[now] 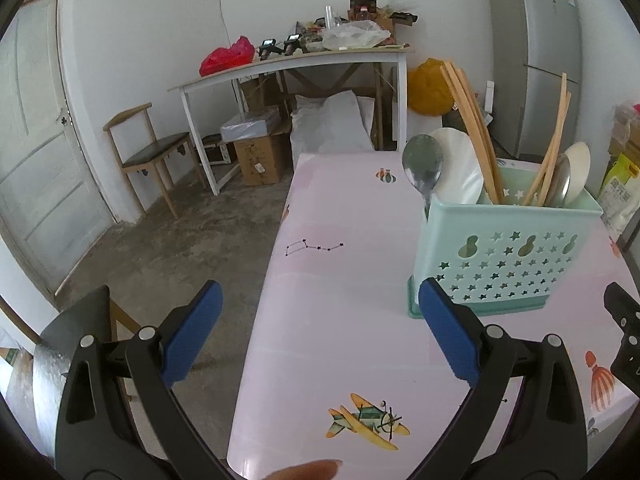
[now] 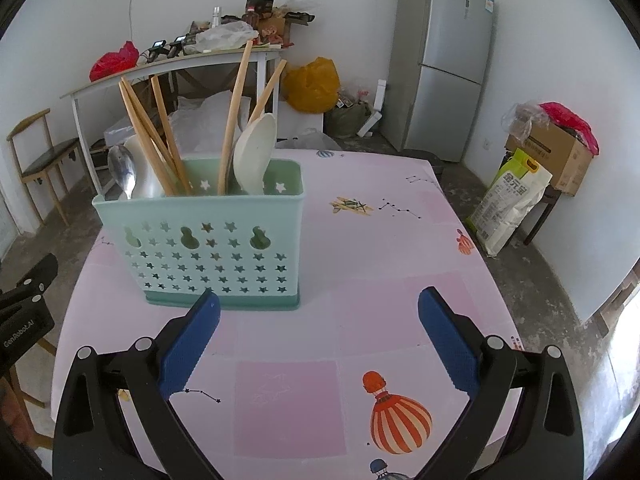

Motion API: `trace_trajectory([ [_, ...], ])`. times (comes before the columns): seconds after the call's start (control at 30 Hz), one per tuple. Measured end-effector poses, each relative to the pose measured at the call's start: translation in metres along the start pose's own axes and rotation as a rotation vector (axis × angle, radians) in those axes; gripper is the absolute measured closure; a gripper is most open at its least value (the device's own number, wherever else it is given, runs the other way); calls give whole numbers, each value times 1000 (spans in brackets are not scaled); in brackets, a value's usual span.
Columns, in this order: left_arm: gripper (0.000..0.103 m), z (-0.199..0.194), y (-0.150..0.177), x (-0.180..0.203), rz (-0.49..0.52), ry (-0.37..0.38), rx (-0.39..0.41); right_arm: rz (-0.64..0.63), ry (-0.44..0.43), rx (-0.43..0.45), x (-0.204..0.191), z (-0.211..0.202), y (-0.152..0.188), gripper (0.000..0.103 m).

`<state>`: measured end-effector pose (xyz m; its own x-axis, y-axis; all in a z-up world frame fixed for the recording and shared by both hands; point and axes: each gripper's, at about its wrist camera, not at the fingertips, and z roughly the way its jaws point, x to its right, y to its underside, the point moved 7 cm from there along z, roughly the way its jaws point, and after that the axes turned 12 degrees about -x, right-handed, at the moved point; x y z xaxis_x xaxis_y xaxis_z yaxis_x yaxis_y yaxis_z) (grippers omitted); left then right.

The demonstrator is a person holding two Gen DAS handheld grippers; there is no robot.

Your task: Organize utensils

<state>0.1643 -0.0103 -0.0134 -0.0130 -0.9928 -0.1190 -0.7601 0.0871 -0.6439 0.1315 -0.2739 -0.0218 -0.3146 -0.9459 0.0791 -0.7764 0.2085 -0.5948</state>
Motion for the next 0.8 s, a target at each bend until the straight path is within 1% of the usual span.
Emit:
trace_trajectory([
  [0.4,8,4,1,3,-1,5,-24,-15,0,4,-3,-3,-2,7],
  [0.8,8,7,0,3,0,5,-19,-14,-5,0,-3,-4,-4,7],
])
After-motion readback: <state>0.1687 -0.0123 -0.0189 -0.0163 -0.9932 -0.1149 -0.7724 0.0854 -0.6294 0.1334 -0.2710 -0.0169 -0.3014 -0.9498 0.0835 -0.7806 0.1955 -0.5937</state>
